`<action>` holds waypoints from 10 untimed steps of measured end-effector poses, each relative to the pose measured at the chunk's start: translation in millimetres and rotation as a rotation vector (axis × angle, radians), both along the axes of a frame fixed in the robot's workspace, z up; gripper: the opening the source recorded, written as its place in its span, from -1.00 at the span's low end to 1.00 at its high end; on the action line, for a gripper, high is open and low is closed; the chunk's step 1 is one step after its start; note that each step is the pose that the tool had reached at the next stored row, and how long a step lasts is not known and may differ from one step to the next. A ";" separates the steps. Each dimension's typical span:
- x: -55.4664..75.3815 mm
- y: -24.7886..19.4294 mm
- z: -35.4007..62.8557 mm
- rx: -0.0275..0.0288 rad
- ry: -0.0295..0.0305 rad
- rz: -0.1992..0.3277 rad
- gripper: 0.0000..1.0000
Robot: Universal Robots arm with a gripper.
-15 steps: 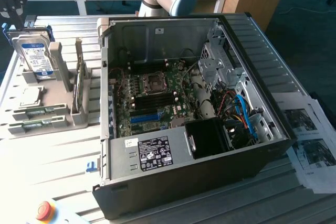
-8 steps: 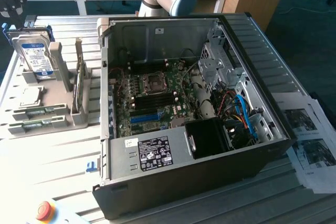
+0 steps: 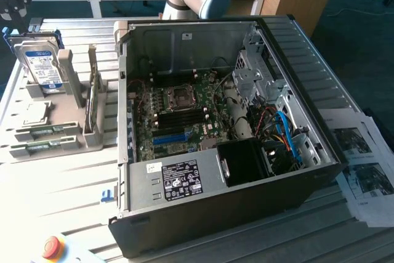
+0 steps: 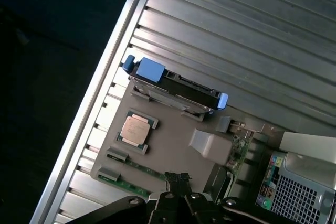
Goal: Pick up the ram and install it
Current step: 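Pick up the ram and move it above insertion slot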
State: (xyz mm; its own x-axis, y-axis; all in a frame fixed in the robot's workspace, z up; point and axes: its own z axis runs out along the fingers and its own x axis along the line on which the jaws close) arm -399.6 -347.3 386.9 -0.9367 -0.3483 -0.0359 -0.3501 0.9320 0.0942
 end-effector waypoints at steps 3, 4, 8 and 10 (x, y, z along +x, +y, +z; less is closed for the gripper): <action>-0.1 0.0 0.1 0.0029 0.0002 0.030 -0.80; -0.1 0.0 0.1 0.0039 0.0001 0.041 -0.80; 0.0 0.0 0.0 0.0098 -0.0001 0.078 -0.80; 0.0 0.1 0.0 0.0122 -0.0002 0.090 -0.80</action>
State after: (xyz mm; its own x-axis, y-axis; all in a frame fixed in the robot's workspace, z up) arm -399.7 -347.3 386.9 -0.9017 -0.4304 -0.0409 -0.4323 0.8956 0.1053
